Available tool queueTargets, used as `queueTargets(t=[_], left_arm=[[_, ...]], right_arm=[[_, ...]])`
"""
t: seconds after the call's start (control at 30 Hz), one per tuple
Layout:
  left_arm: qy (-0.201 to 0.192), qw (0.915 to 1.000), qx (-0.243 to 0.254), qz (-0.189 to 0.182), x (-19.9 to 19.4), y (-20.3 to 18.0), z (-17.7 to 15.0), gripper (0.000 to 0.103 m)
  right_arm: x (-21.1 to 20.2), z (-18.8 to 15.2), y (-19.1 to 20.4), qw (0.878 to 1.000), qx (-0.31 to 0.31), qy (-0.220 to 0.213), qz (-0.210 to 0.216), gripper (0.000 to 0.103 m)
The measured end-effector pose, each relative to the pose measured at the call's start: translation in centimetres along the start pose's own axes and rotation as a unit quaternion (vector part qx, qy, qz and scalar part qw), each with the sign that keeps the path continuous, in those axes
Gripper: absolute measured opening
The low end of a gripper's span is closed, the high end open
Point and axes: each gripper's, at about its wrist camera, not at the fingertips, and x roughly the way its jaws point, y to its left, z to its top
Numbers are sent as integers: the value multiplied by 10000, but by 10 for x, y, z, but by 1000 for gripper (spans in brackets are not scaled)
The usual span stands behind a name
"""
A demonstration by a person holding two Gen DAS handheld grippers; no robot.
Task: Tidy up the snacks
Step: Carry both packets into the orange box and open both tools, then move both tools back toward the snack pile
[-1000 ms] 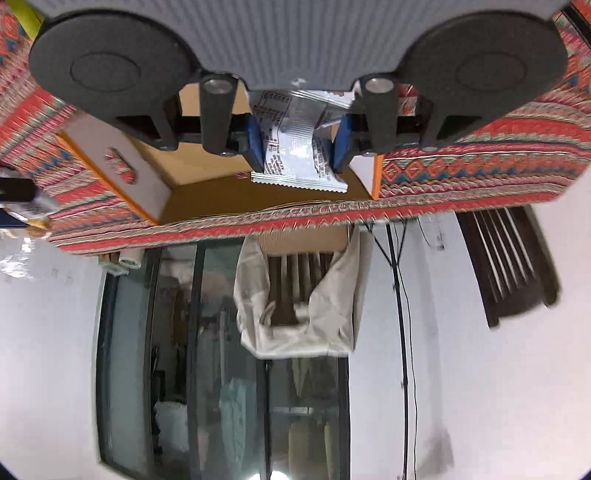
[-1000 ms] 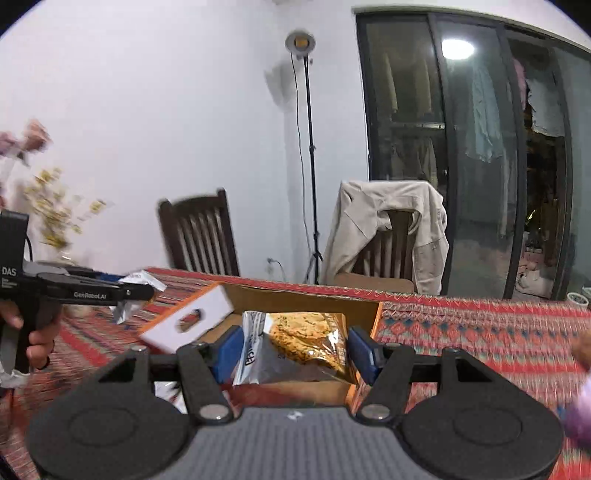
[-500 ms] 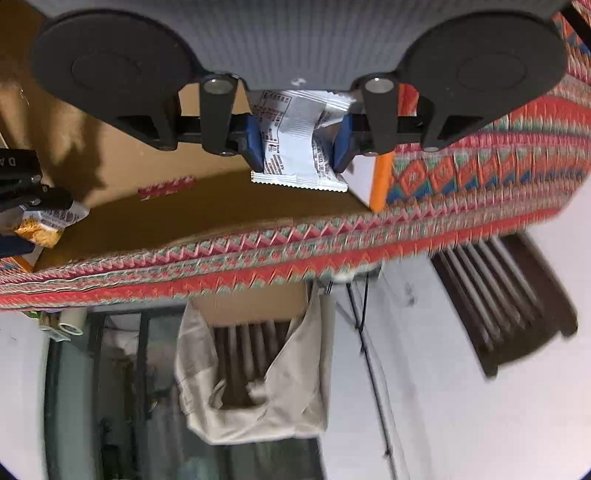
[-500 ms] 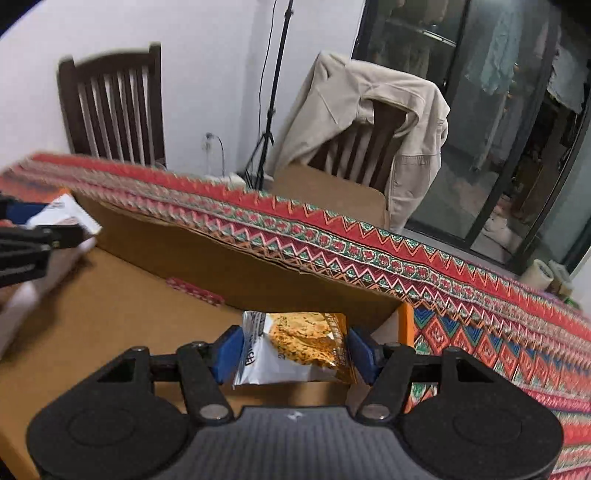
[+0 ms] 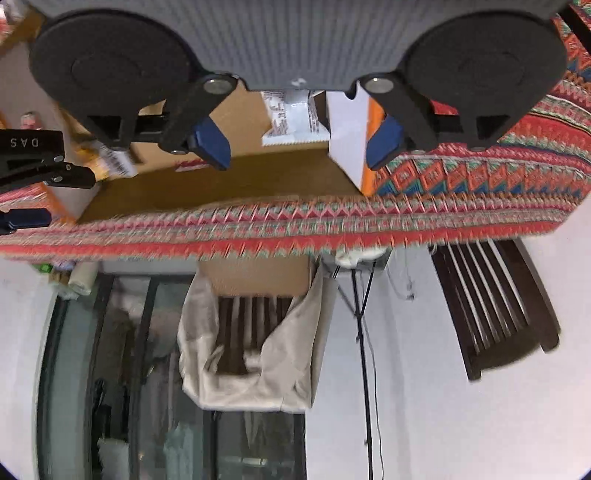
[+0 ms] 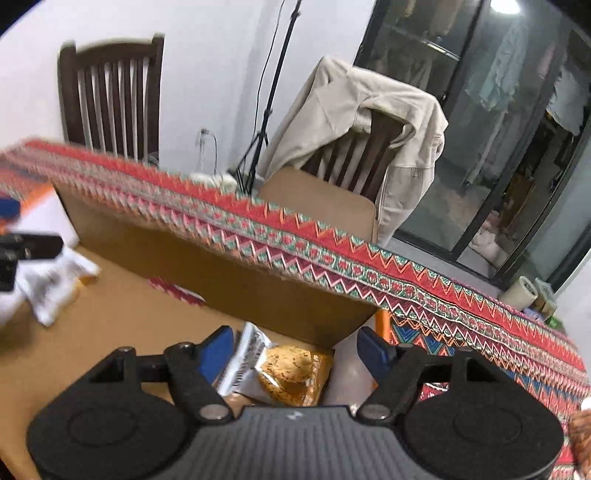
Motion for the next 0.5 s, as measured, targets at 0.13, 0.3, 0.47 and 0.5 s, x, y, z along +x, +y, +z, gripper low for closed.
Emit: queueTargets(t=[0.13,0.3,0.47,0.5], left_arm=[[-410,9988,-75,-273,-66,6,5,91],[-1027,9941,-95,-344,-158,3,-11,99],[-1537,9878,-144,-198,-251,-1,-60,103],[-1583,9871,-124,-189,-266,-2,-70,103]], right_arm=[[-63,3,-11,9988,91,-476,81,75],[-150,-9,-18,9943,25,-1066,29,87],[-238,-54,-19,9865,-37,-1624,186,94],[-253,-66,-19,9848,-17,-1719,234,97]])
